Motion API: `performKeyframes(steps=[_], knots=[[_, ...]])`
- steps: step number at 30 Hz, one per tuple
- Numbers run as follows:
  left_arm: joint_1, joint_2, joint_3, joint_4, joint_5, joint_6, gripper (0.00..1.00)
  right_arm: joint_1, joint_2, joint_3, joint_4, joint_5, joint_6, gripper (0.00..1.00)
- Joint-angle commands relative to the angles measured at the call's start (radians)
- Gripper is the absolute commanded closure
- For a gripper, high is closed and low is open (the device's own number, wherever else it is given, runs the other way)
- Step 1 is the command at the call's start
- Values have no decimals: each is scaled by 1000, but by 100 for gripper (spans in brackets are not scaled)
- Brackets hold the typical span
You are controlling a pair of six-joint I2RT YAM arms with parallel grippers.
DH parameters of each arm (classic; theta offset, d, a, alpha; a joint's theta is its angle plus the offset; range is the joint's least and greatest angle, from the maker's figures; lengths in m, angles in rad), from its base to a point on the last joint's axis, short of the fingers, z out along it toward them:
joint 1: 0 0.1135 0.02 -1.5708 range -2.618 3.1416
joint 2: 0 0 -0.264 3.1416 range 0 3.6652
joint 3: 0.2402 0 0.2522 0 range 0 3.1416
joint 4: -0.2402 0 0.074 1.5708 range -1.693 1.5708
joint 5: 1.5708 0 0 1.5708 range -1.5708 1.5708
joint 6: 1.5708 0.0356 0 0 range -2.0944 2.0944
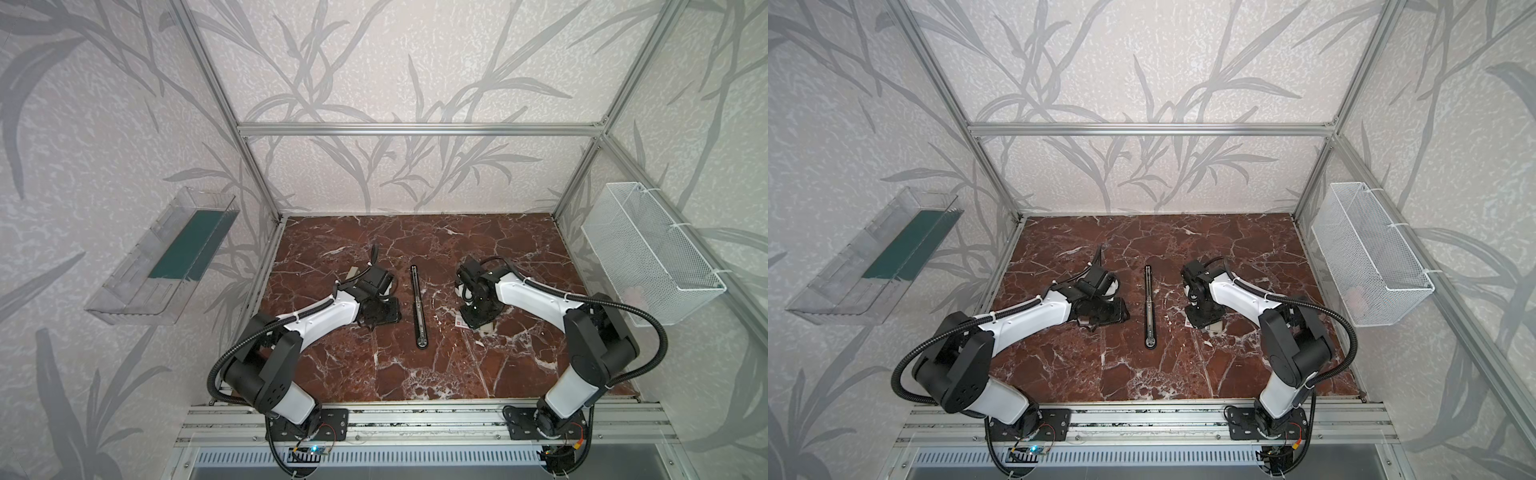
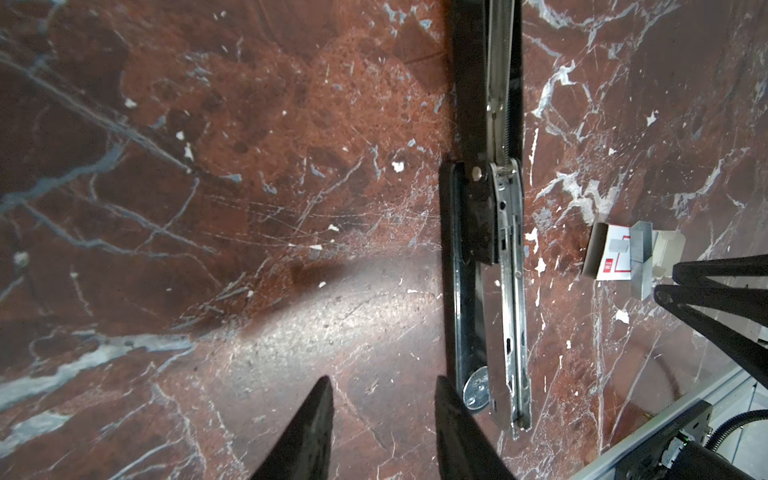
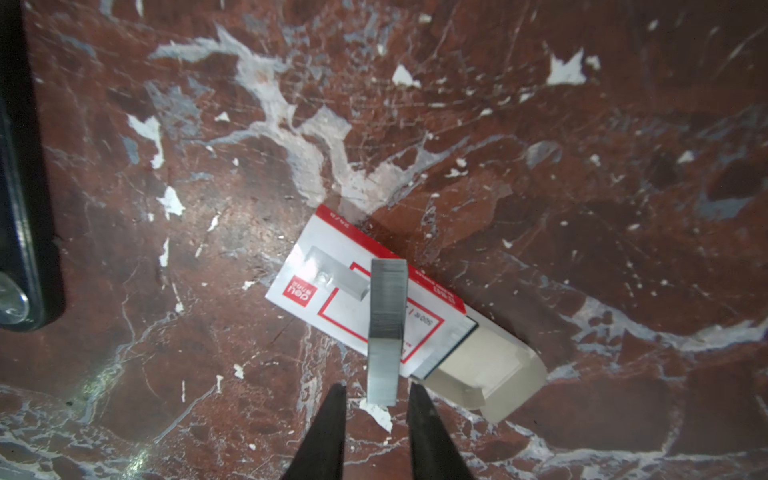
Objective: Load the staples into the stapler
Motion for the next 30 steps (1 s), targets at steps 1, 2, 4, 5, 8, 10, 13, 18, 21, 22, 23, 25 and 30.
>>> performKeyframes(steps=[1,2,4,5,8,10,13,18,21,22,23,25,30], knots=[[4,-15,-2,-7,1,-6,58,6,37,-20,2,-11,12,71],[5,-14,0,-7,1,-6,58,7,37,-23,5,-11,12,71],[4,-12,0,-5,1,-6,58,7,38,-30,7,-11,14,72],[5,-12,0,-5,2,-6,58,6,41,-32,9,-12,16,73],[5,-10,0,-5,4,-8,58,6,45,-34,9,-9,16,76],[4,-14,-2,-5,5,-9,58,6,40,-32,6,-3,17,78],[5,-16,-3,-7,1,-7,58,5,19,-23,-11,9,15,79],[4,-14,-2,-2,5,-7,58,4,-28,-9,-35,22,11,80],[5,-12,-2,-1,6,-9,58,4,-43,-3,-54,32,11,81],[4,-12,-2,-1,6,-9,58,4,-52,-3,-56,36,12,81],[4,-14,-3,-1,6,-9,58,4,-58,-1,-58,37,12,81],[4,-14,-3,0,7,-9,58,4,-70,2,-64,42,11,81],[4,-14,3,1,6,-8,58,0,-95,7,-63,42,0,81]])
